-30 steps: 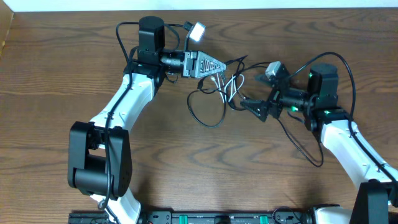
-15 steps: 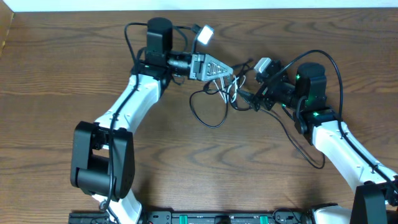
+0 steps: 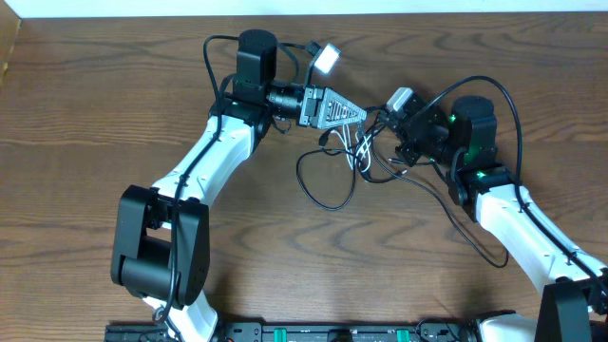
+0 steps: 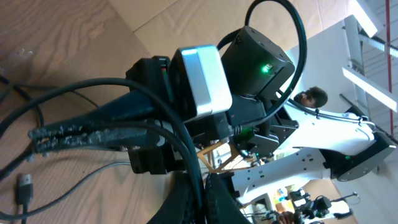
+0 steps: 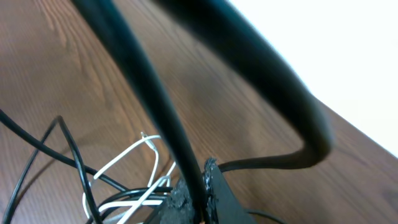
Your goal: Untangle cables
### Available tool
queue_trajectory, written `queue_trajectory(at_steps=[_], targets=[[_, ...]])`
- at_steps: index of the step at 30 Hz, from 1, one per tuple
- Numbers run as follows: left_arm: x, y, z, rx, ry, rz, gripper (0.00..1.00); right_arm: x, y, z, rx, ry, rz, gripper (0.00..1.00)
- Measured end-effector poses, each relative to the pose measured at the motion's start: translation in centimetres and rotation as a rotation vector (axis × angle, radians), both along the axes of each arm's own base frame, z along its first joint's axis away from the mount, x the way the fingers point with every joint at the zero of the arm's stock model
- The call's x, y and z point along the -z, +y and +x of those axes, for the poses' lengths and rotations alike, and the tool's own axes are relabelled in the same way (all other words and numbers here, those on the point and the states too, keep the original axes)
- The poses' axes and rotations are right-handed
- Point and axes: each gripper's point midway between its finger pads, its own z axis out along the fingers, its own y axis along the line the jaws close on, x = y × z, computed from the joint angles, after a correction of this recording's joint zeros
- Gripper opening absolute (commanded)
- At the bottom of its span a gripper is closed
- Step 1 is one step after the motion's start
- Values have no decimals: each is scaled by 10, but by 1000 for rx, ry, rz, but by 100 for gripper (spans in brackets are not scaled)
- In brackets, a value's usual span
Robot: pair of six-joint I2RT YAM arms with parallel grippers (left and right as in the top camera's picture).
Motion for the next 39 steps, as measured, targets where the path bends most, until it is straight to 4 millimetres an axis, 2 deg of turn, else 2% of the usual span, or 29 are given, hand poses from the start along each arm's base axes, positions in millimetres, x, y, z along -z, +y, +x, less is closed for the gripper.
queue_trajectory(at_steps=[8,10,13,18,24,28,31,35,37,38,39], targets=[[-4,8,9,-29,-52,-14,9,17,0,-13,-15,98,-12,1],[-4,14,13,-44,-52,-14,25,22,0,-17,-19,125,-16,1],[-5,25,22,-73,-73,-17,32,29,-1,-22,-19,162,-23,1],[-3,52,46,-179,-97,-5,33,35,4,-34,-62,219,-4,1],[0,95,76,-332,-104,20,33,43,6,-47,-90,293,5,1],[2,123,89,-408,-102,30,33,49,-2,-50,-75,333,7,1],[7,136,93,-441,-62,42,33,50,-12,-48,-46,349,17,1],[14,140,91,-448,-26,55,33,37,-21,-45,-26,341,64,1],[18,140,90,-445,-21,61,32,20,-27,-46,-11,318,99,1],[19,140,89,-445,-21,65,33,2,-33,-47,6,285,128,1],[20,140,89,-445,-24,66,33,-4,-34,-47,8,274,135,1]])
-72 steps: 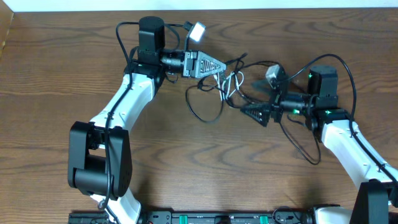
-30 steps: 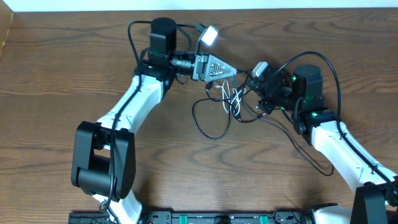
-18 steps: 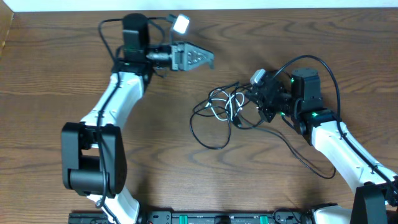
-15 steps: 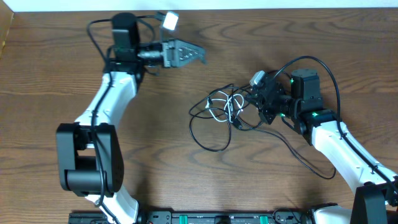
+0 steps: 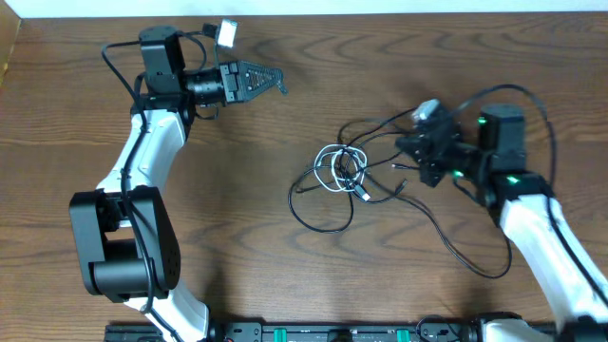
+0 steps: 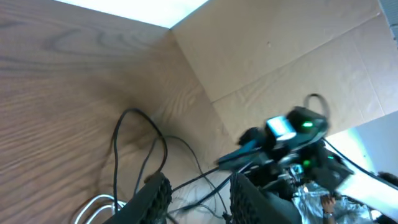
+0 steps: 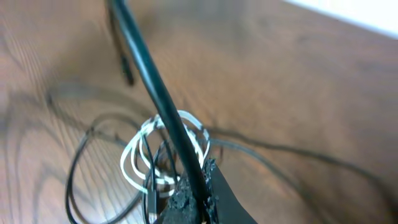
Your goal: Untangle cables
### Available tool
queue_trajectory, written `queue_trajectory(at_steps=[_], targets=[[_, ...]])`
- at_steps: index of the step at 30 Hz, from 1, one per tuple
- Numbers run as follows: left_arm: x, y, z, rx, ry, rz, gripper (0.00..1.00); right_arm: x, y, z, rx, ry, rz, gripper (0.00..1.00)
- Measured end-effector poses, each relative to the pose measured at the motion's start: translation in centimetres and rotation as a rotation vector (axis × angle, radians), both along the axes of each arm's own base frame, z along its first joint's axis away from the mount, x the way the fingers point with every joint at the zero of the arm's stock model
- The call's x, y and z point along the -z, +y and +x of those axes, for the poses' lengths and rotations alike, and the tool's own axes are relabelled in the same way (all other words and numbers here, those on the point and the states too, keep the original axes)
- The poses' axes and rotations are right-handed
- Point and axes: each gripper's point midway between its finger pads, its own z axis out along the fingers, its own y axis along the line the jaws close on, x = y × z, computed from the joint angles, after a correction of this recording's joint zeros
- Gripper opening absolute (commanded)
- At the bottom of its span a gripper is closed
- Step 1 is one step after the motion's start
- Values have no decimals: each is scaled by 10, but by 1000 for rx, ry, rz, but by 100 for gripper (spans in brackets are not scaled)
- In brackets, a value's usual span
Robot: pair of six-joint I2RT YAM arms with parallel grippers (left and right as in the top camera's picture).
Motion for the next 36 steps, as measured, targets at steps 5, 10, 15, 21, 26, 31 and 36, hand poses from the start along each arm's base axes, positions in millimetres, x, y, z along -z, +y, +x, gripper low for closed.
queue_trajectory(at_steps=[5,10,15,21,26,31,36], targets=[[1,-1,0,2,-22,9,33,-54,-14,-11,49,-132,34,1],[9,-5,-5,7,43,12,32,-68,-26,-20,116,-158,4,1],[23,-16,-20,38,132,23,32,-53,-35,-22,167,-93,-33,1],[44,-26,-43,88,178,48,27,-40,-37,-28,187,-20,-44,99],[50,-26,-51,106,147,66,26,-25,-39,-39,191,66,-58,99],[52,-26,-50,108,110,78,25,-16,-39,-47,191,121,-66,99],[53,-26,-50,106,98,87,25,-10,-38,-53,164,129,-93,99]])
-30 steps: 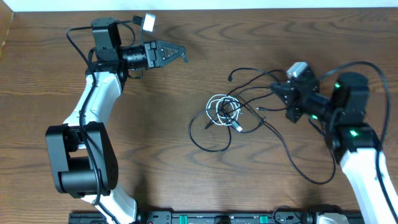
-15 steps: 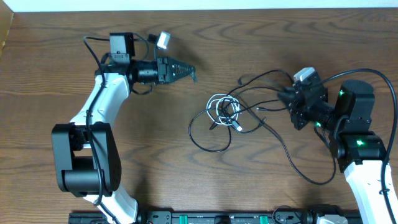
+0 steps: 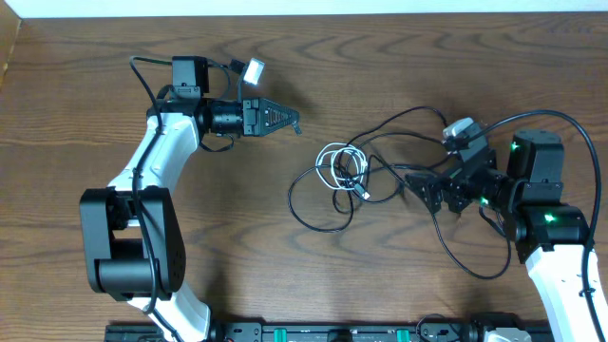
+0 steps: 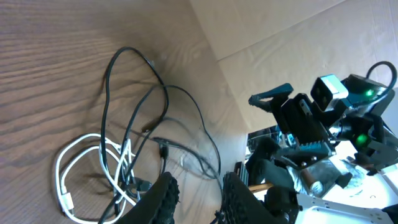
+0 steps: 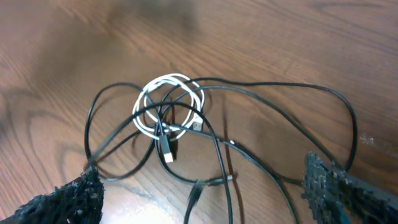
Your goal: Untangle cables
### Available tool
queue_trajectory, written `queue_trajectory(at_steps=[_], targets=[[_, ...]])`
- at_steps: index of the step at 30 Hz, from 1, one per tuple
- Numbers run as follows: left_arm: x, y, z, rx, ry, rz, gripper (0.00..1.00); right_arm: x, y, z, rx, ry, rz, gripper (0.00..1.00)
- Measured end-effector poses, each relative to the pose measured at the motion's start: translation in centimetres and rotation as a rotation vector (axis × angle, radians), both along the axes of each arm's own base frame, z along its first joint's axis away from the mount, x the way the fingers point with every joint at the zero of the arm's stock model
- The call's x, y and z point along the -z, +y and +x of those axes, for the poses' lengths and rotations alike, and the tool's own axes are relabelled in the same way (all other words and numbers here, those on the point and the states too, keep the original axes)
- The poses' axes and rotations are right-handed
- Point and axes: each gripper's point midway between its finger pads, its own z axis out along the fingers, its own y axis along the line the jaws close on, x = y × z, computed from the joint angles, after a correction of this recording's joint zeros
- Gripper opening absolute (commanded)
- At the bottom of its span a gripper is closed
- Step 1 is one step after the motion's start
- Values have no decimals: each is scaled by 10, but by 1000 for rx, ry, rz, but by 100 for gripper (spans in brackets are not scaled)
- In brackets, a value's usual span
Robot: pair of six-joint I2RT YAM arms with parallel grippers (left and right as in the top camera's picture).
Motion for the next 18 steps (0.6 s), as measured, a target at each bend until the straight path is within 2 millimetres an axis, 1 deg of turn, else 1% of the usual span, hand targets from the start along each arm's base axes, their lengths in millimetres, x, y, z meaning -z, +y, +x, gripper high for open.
queue_trajectory(at_steps=[4,7,12,14,18], targets=[[4,1,2,-14,1,25,22,8,7,-4,-33,30,-8,99],[6,2,3,-20,-1,36,22,18,13,-4,-16,100,22,99],[8,2,4,-25,-3,47,22,41,24,-6,92,321,133,99],[10,3,5,-32,-3,58,23,50,34,-8,107,408,183,99],[11,3,6,-36,-3,67,23,55,61,-10,95,528,288,99]])
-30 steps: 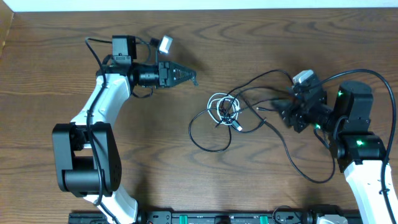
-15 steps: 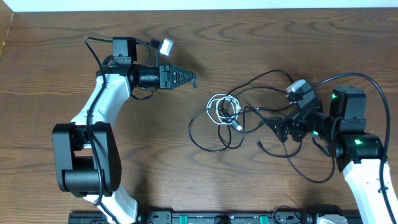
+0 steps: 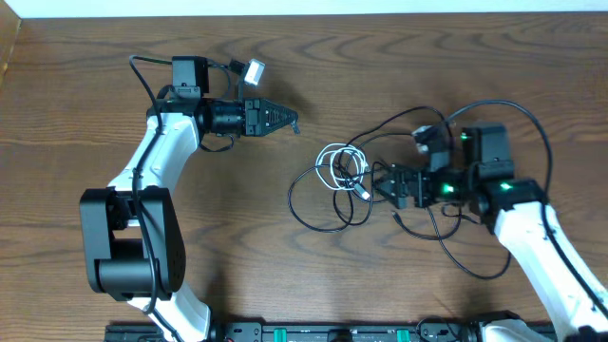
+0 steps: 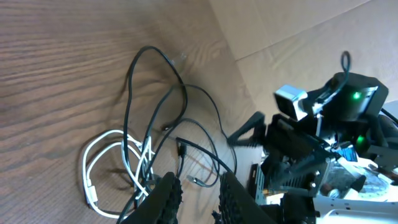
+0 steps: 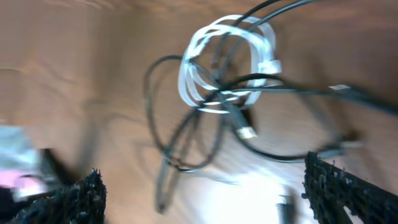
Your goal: Untangle cables
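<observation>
A tangle lies mid-table: a coiled white cable (image 3: 337,163) threaded by thin black cables (image 3: 318,214) that loop out to the front and right. In the left wrist view the white cable (image 4: 93,180) and black loops (image 4: 134,81) lie ahead. My left gripper (image 3: 288,119) hovers left of the tangle, open, with nothing between its fingers (image 4: 168,193). My right gripper (image 3: 382,183) faces the tangle from the right, wide open and empty. Its blurred view shows the white coil (image 5: 230,62) and a USB plug (image 5: 247,132).
One black cable trails to the front right (image 3: 475,271) under the right arm. The wooden table (image 3: 285,285) ends at a white wall at the back. A black rail (image 3: 313,332) runs along the front edge.
My right gripper has moved left, closer to the tangle, and is still wide open. The left arm has barely moved.
First both grippers were shut on cables, close together over the tangle. Then the left gripper stood open and empty at the far back left while the right still held a black cable. Later the right was open, the cable on the table; now it is nearer the tangle.
</observation>
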### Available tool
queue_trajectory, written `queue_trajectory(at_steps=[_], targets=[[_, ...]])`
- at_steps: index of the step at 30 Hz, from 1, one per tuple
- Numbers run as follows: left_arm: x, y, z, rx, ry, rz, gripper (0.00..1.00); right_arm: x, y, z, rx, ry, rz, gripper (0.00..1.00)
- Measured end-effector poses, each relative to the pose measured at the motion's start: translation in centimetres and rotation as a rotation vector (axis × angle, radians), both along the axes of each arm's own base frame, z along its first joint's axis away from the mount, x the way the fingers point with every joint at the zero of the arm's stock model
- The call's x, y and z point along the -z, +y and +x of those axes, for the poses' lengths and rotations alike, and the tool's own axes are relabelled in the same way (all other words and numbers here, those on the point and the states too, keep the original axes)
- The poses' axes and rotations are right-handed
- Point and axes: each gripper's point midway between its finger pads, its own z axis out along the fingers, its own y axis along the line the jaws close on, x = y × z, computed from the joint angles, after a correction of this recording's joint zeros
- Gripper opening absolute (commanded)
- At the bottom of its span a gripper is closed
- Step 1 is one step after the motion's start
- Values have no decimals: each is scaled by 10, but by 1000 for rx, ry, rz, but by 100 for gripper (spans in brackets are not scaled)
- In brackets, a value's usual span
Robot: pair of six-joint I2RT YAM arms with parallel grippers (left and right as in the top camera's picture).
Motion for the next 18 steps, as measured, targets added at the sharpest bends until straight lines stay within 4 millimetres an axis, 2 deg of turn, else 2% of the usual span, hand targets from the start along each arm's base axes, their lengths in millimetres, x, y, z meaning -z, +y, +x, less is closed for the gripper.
queue_trajectory(at_steps=[4,7,8,10,11,12,14,15,16,18], targets=[[1,0,1,-4,-2,8,23,5,22,-5,10,108,66,99],[2,1,1,-4,-8,11,34,16,32,-10,26,184,62,99],[2,1,1,-4,-10,13,36,22,35,-12,36,213,50,97],[2,1,1,-5,-10,15,38,32,39,-13,47,241,26,80],[3,1,1,-6,-10,17,42,35,42,-11,50,246,21,65],[3,1,1,-5,-13,18,47,39,45,-11,52,249,16,52],[3,1,2,-6,-18,21,65,42,51,-10,49,246,11,20],[3,1,2,-7,-13,20,70,42,53,-9,49,242,15,10],[3,1,2,-7,-16,21,74,41,56,-7,48,233,17,1],[4,1,2,-10,-12,26,78,39,58,-6,55,228,23,1]])
